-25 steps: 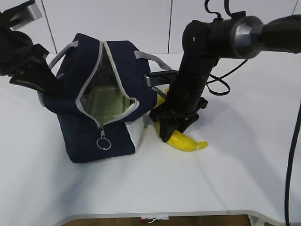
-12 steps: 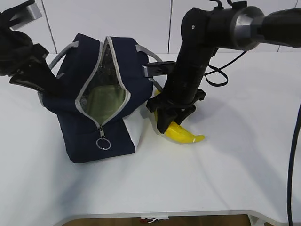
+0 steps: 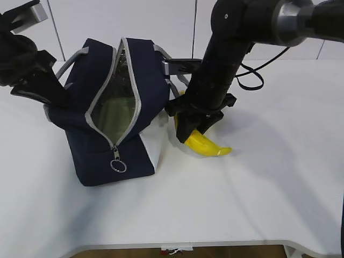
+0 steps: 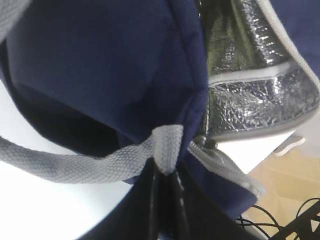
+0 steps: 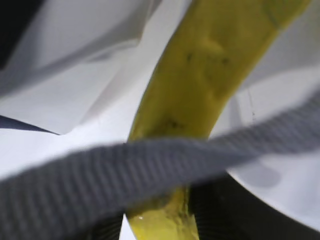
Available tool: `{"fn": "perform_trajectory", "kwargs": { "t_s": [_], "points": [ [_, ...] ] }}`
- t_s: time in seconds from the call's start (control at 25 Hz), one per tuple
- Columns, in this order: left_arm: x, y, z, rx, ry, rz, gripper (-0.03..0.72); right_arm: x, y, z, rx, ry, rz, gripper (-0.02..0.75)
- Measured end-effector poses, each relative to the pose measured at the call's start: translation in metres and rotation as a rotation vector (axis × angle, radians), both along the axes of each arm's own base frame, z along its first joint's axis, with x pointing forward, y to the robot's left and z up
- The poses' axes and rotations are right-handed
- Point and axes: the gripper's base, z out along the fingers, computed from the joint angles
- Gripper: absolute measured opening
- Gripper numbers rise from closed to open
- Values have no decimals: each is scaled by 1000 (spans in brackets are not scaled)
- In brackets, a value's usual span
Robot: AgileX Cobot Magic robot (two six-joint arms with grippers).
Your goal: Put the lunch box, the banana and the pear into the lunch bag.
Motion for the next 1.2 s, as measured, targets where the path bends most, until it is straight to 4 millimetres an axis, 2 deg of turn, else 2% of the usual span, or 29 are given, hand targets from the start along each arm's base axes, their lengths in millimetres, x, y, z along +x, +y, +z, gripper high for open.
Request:
{"fn": "perform_trajectory", "kwargs": {
  "t_s": [0.4,0.88,1.2],
  "points": [
    [1,0,0,-7,-4,6,-1,-7,0,32,57,-45,-13,312],
    [1,-1,1,-9,-7,9,-2,-23,-5,86,120,-142,-15,312],
    [1,-1,1,-10,-7,9,-2,-35,-10,114,138,-198,-10,312]
  ]
}}
